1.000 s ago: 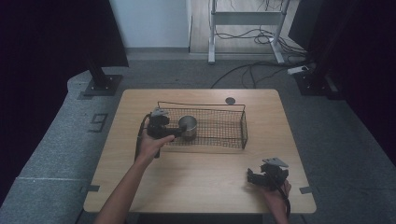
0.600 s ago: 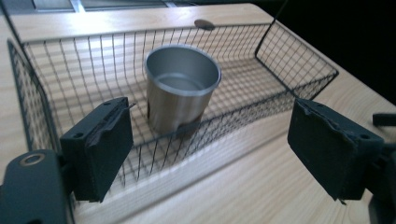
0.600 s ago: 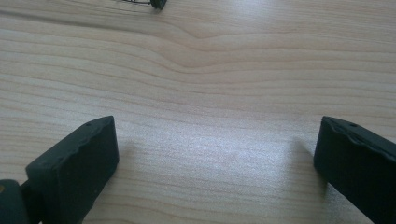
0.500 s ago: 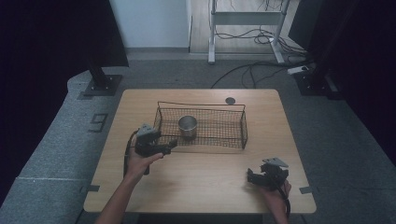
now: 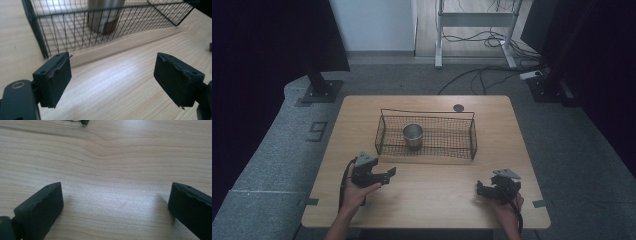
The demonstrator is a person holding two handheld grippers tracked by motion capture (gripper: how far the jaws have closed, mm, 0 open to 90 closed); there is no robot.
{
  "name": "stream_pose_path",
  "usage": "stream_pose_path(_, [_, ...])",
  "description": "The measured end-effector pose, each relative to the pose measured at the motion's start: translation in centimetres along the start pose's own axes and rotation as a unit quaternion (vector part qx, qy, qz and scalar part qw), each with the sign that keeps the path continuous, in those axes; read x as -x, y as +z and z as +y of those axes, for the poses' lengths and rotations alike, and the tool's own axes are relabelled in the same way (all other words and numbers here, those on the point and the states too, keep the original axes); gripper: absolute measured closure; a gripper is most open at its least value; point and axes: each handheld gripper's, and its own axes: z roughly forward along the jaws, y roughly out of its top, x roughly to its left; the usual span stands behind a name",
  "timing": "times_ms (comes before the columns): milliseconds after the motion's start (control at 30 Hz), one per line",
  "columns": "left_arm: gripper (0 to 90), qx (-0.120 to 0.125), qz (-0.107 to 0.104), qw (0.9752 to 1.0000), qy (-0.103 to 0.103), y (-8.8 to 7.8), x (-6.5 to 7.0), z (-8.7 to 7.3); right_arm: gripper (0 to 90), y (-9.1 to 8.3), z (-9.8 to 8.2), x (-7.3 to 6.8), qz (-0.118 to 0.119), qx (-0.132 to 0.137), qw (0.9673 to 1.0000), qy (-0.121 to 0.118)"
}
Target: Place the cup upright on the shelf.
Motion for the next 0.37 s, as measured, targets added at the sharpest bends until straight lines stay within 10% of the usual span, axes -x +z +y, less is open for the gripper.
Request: stream_pose_path(367, [15.4,-0.007,-0.008,0.9999,0.002,0.48,0.59,-1.22,0.0,0.01,0.02,0.02,-0.001,0.0,1.0,0.0])
